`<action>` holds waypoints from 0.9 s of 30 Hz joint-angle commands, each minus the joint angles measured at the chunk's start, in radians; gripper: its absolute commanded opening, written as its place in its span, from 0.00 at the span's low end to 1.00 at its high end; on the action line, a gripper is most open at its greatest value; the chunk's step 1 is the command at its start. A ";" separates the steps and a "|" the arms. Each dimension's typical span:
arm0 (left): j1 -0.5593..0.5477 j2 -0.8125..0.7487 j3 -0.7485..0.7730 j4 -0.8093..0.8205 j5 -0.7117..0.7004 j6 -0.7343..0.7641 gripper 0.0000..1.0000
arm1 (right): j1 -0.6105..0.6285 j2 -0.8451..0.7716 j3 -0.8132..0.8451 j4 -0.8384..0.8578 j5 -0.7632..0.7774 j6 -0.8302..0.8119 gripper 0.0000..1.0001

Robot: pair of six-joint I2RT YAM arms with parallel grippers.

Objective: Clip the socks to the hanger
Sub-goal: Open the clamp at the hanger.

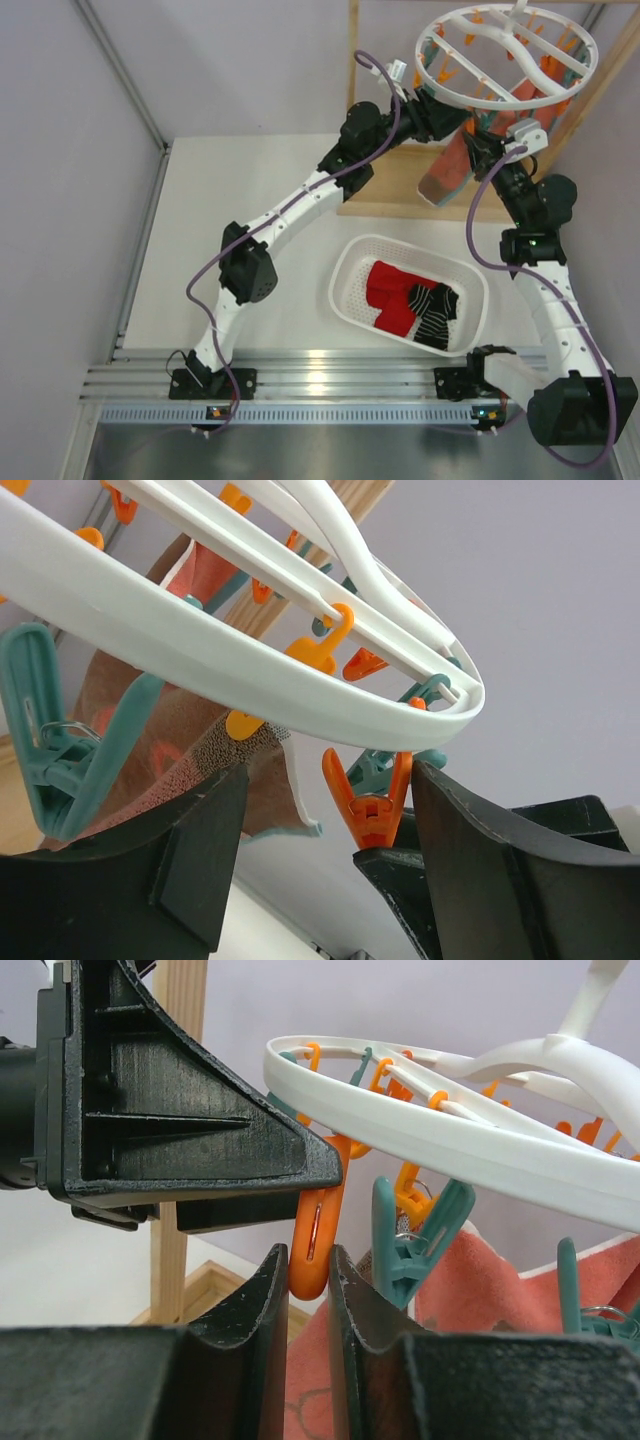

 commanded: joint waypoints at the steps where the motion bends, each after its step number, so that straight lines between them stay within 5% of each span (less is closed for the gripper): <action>1: -0.006 0.004 0.053 0.093 0.009 -0.029 0.70 | 0.044 -0.032 -0.017 -0.033 -0.136 -0.045 0.00; 6: -0.006 0.015 0.055 0.118 0.009 -0.049 0.62 | 0.048 -0.031 -0.020 -0.045 -0.148 -0.067 0.00; 27: -0.005 0.061 0.109 0.167 -0.025 -0.089 0.58 | 0.057 -0.039 -0.024 -0.083 -0.153 -0.157 0.00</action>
